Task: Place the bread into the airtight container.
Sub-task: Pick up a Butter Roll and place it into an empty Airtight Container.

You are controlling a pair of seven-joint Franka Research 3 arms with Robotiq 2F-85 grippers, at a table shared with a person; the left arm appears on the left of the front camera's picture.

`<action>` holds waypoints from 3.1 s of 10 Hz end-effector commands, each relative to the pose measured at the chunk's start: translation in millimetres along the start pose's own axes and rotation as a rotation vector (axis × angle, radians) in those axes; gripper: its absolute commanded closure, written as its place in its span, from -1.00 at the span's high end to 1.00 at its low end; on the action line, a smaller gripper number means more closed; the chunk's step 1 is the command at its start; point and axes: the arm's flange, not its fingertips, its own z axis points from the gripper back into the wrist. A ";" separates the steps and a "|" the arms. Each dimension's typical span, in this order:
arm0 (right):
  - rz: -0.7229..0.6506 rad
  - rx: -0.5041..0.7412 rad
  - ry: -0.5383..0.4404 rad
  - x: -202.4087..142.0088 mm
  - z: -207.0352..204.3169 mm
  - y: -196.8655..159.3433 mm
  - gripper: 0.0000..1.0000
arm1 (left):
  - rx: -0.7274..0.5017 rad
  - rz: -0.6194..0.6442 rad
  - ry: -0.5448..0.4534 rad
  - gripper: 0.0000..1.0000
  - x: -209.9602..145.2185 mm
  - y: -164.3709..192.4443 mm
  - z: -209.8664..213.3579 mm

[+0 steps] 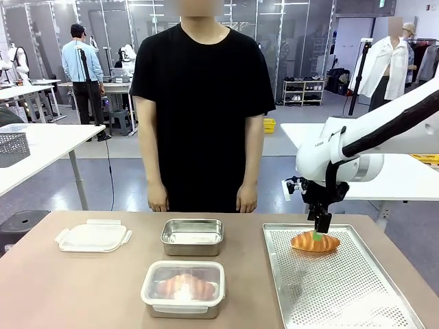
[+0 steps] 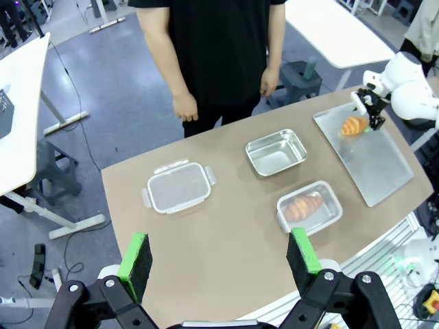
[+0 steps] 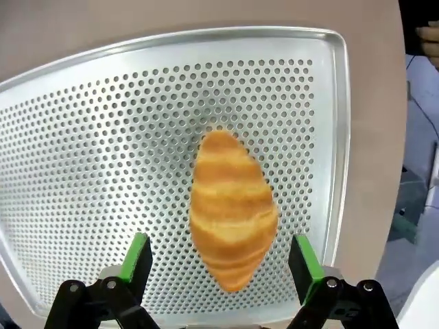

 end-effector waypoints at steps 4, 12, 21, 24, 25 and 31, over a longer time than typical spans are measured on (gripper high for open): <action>0.055 0.053 -0.033 -4.4 -24.3 -15.3 1.00 | 0.005 -0.009 0.001 1.00 1.2 0.4 1.9; -0.006 0.049 0.028 -11.5 -61.3 -22.7 1.00 | 0.005 -0.009 0.001 1.00 1.2 0.4 1.9; 0.022 0.079 -0.046 -13.6 -21.3 -22.3 -0.16 | 0.005 -0.009 0.001 1.00 1.2 0.4 1.9; 0.040 0.069 -0.093 -3.1 40.6 -10.7 -0.16 | 0.005 -0.009 0.001 1.00 1.2 0.4 1.9; 0.038 0.054 -0.067 8.3 68.4 -2.0 -0.16 | 0.005 -0.009 0.001 1.00 1.2 0.4 1.9; 0.065 0.088 0.032 179.6 113.9 34.3 -0.16 | 0.005 -0.009 0.001 1.00 1.2 0.4 1.9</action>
